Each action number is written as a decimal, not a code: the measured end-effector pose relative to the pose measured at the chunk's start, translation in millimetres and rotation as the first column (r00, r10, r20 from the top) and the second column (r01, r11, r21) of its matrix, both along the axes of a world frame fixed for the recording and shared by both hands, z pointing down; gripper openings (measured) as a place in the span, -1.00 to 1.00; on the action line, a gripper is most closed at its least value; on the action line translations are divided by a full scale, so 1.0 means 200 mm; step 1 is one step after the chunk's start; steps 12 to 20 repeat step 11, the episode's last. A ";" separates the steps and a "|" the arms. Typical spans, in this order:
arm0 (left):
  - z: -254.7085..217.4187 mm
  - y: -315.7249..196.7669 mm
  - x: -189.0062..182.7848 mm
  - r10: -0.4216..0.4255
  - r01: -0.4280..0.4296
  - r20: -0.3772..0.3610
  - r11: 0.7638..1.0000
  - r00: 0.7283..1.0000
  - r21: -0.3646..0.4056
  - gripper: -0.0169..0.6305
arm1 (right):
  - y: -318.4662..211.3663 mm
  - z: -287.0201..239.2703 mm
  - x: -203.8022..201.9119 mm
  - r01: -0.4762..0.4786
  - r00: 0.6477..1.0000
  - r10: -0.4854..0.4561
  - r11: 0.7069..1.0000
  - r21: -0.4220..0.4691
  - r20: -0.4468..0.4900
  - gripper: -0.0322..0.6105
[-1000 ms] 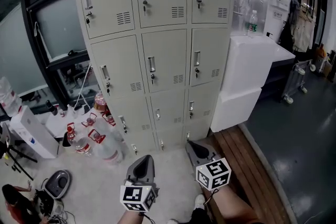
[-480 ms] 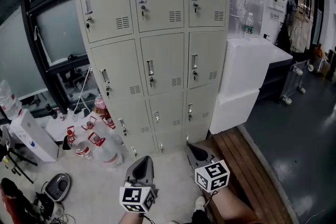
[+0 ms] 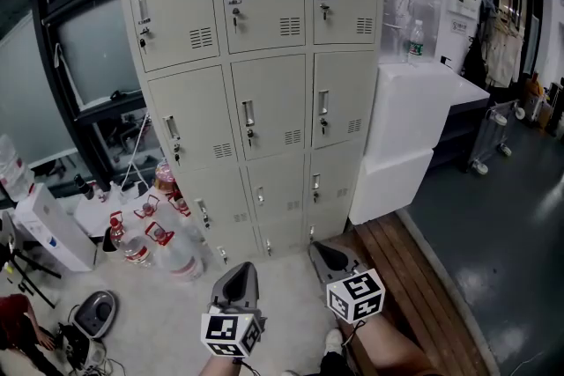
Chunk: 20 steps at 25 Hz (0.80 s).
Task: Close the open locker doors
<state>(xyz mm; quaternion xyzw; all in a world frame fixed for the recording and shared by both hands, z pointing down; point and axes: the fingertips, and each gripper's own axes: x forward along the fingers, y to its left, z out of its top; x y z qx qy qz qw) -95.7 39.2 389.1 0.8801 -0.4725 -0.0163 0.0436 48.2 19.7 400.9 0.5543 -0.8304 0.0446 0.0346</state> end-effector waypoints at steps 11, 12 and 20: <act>-0.01 0.02 0.01 -0.001 0.001 0.000 1.000 1.000 0.008 -0.94 | 0.02 0.00 0.00 0.007 1.000 -0.007 1.000 0.003 -0.004 -0.90; -0.01 0.02 0.01 -0.001 0.001 0.000 1.000 1.000 0.008 -0.94 | 0.02 0.00 0.00 0.007 1.000 -0.007 1.000 0.003 -0.004 -0.90; -0.01 0.02 0.01 -0.001 0.001 0.000 1.000 1.000 0.008 -0.94 | 0.02 0.00 0.00 0.007 1.000 -0.007 1.000 0.003 -0.004 -0.90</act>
